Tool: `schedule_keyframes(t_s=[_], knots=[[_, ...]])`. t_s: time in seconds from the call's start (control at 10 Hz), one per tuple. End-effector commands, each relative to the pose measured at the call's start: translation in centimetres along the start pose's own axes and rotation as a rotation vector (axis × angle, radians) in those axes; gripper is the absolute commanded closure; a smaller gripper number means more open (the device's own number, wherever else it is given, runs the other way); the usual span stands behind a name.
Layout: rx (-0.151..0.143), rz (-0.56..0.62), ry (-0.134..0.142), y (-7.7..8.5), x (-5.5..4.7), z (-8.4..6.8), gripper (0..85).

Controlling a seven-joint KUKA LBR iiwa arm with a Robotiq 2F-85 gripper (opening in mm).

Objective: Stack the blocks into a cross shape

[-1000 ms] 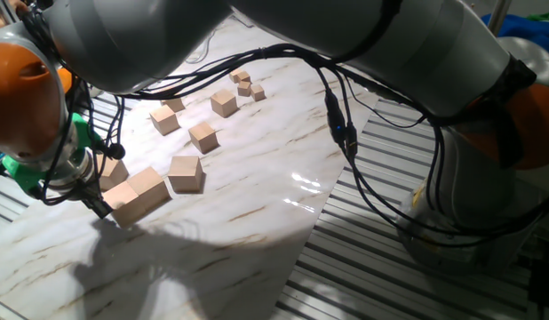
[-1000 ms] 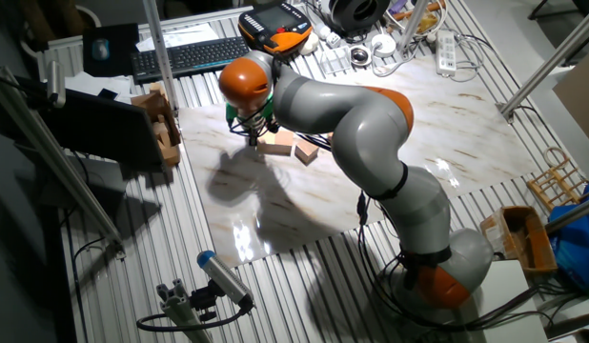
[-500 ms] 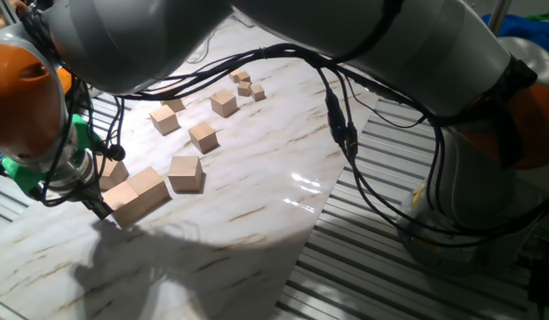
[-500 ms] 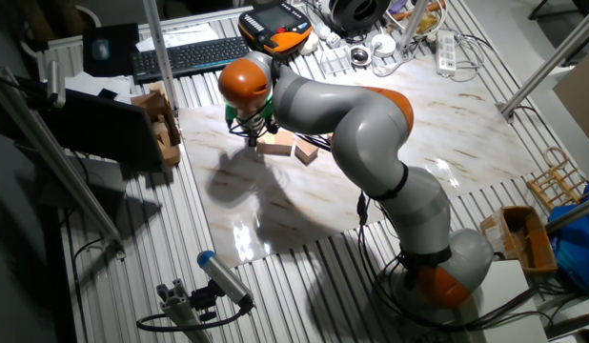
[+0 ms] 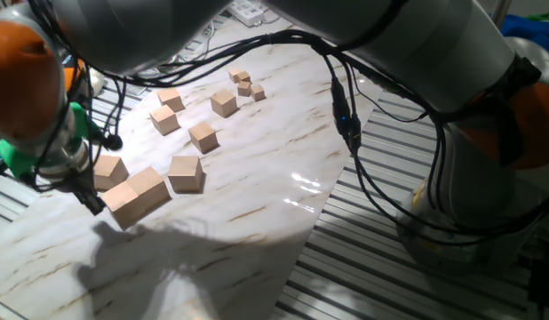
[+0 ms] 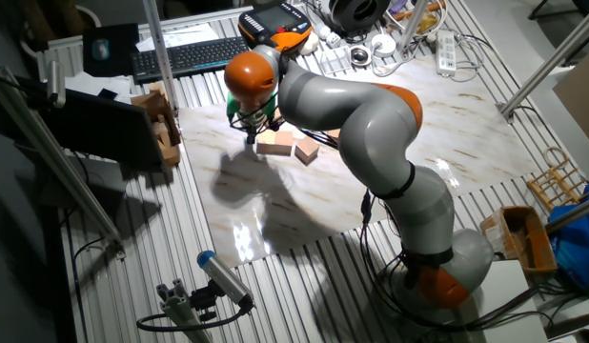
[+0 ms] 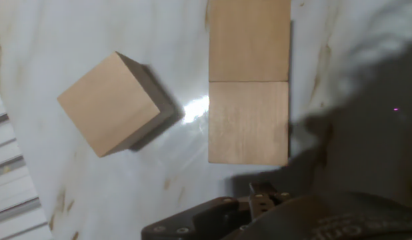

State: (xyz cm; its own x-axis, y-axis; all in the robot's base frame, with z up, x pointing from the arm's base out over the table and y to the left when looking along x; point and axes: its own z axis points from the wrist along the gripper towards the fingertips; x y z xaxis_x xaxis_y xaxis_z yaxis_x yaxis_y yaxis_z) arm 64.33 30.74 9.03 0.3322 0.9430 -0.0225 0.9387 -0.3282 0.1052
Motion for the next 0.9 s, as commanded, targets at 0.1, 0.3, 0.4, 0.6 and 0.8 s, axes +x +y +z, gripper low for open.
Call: schedule_keyframes(t_s=[0.1,0.3,0.4,0.6,0.8], knots=[[0.008,-0.052,0.002,0.4,-1.3,-2.1,85.0],[0.0,-0.129,-0.002,0.9,-3.4,-2.7,85.0],[-0.001,-0.138,0.0,1.4,-4.2,-2.7,68.0],[0.03,-0.116,-0.006,2.0,-5.4,-2.3,17.0],[0.036,-0.059,-0.005,2.1,-5.9,-2.0,0.0]])
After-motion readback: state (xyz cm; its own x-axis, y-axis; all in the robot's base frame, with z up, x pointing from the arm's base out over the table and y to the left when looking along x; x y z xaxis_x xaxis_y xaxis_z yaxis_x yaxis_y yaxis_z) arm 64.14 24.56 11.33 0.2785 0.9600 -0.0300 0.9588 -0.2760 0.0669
